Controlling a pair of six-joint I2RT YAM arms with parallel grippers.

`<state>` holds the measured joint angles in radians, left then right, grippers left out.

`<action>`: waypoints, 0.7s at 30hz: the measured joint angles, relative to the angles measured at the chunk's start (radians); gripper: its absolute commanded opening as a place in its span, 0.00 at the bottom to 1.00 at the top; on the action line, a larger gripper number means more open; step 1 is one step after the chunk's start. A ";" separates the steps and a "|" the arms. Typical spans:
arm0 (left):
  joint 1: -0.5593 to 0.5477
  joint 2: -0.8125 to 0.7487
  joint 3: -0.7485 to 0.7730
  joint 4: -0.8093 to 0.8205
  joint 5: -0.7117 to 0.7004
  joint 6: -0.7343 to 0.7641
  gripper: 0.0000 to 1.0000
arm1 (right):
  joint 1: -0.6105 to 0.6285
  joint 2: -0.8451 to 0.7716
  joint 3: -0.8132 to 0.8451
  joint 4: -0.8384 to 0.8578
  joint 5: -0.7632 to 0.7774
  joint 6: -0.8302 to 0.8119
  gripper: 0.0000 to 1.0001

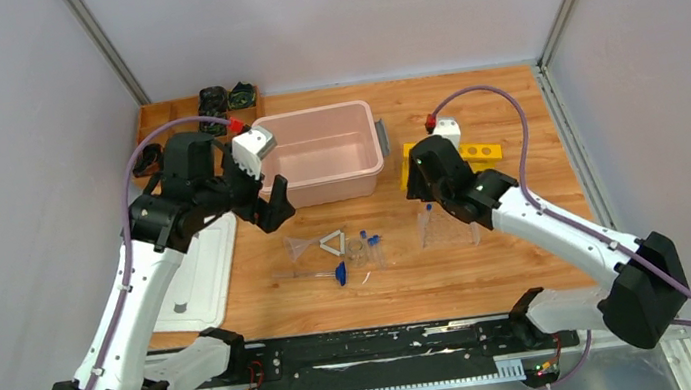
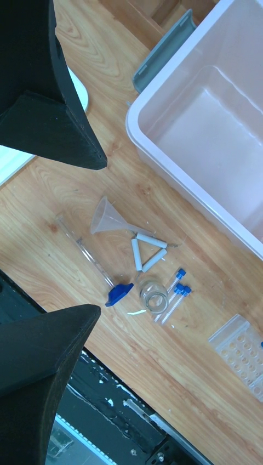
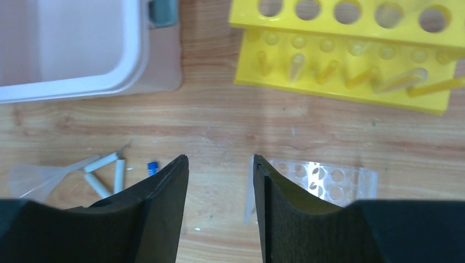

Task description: Organize the chemistry lab equipment

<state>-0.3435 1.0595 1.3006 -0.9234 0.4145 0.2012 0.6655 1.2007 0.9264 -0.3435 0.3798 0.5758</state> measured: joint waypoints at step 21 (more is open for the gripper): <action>0.000 0.013 0.025 -0.016 -0.017 -0.014 1.00 | 0.252 0.419 0.172 0.034 -0.118 0.069 0.44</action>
<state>-0.3435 1.0721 1.3258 -0.9394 0.3977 0.1875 0.9173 1.6196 1.0981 -0.3099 0.2615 0.6445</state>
